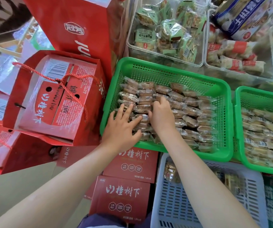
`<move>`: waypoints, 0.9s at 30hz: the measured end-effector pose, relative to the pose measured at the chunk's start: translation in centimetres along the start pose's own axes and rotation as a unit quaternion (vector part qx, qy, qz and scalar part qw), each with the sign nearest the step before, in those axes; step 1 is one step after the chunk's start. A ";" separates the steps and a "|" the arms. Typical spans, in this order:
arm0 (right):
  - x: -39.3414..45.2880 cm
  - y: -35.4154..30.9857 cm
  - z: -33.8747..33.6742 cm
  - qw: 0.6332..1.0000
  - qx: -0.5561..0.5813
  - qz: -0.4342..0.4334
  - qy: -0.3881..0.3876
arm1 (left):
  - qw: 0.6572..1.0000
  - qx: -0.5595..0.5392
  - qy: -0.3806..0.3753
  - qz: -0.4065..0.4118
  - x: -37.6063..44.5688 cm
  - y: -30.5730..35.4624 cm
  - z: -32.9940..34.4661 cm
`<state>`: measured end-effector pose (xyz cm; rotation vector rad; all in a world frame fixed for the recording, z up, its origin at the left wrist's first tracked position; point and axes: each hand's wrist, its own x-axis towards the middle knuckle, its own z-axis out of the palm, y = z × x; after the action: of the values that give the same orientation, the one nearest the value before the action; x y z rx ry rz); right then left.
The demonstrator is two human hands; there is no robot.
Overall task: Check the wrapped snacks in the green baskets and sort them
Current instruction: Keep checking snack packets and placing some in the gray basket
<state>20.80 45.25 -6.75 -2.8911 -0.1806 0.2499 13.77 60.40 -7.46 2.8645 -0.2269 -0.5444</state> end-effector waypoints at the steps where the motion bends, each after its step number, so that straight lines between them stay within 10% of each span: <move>1: 0.2 -0.1 0.0 1.000 0.006 0.015 -0.010 | 1.000 0.000 -0.003 -0.002 0.0 0.0 0.0; 13: 2.1 0.4 -3.1 0.969 0.165 0.092 -0.156 | 1.000 -0.009 -0.019 -0.012 -0.1 0.0 -0.3; 23: -4.5 1.3 -9.2 0.789 0.593 0.161 -0.006 | 0.998 -0.043 0.036 0.002 -0.6 0.0 -0.6; 25: -7.1 1.2 -10.2 0.717 0.671 0.190 0.004 | 0.984 -0.160 0.071 -0.029 -1.4 0.6 -1.6; 27: -9.8 1.0 -10.6 0.660 0.720 0.216 0.002 | 0.898 -0.415 0.087 -0.115 -2.9 1.9 -3.4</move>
<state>13.21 40.53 4.63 -1.2602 0.5082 0.2679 12.20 59.74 -2.93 2.0782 0.3127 -0.3061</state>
